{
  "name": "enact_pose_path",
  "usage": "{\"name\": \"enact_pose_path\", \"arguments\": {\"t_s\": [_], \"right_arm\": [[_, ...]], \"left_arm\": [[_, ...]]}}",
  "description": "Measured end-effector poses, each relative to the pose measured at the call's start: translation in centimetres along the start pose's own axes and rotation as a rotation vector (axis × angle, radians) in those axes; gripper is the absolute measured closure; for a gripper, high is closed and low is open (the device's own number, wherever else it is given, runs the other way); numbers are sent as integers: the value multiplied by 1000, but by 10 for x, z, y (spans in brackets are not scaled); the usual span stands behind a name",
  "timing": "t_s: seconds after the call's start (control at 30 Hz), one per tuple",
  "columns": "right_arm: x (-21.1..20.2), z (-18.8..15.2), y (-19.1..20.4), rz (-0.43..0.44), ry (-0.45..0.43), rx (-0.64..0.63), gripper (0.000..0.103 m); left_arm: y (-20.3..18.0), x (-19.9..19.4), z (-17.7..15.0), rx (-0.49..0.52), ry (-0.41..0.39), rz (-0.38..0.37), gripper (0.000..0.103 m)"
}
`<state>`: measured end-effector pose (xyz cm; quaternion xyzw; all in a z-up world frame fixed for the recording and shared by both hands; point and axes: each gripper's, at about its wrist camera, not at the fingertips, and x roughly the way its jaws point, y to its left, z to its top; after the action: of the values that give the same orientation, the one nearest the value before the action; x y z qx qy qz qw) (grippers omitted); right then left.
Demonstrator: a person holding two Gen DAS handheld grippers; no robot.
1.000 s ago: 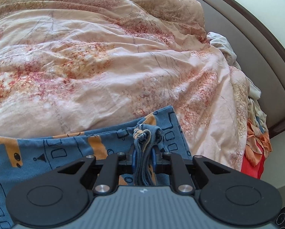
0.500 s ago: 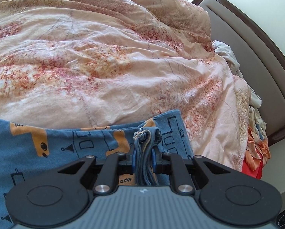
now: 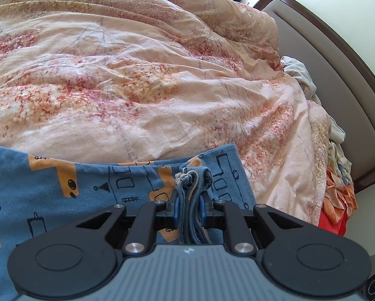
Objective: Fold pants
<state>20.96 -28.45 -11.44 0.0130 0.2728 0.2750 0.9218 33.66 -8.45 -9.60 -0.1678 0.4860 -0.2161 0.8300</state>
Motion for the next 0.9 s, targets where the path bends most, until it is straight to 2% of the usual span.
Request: {"name": "enact_pose_path", "arguments": {"t_s": [0.33,0.6,0.7,0.9], "right_arm": [[3,4,7,15,0,-4,88],[23,13,42,118,5,-24,89],[35,14,61,156,15,-33,88],[46,16,86,203,36,-35,88]], "left_arm": [[10,-17,-2,-7,-28,-5,86],[52,-61,-14,-50,-89,59,87],[70,-68,-19,-93,-88,81,87],[88,-79,-29,-110,-94,99,86]]}}
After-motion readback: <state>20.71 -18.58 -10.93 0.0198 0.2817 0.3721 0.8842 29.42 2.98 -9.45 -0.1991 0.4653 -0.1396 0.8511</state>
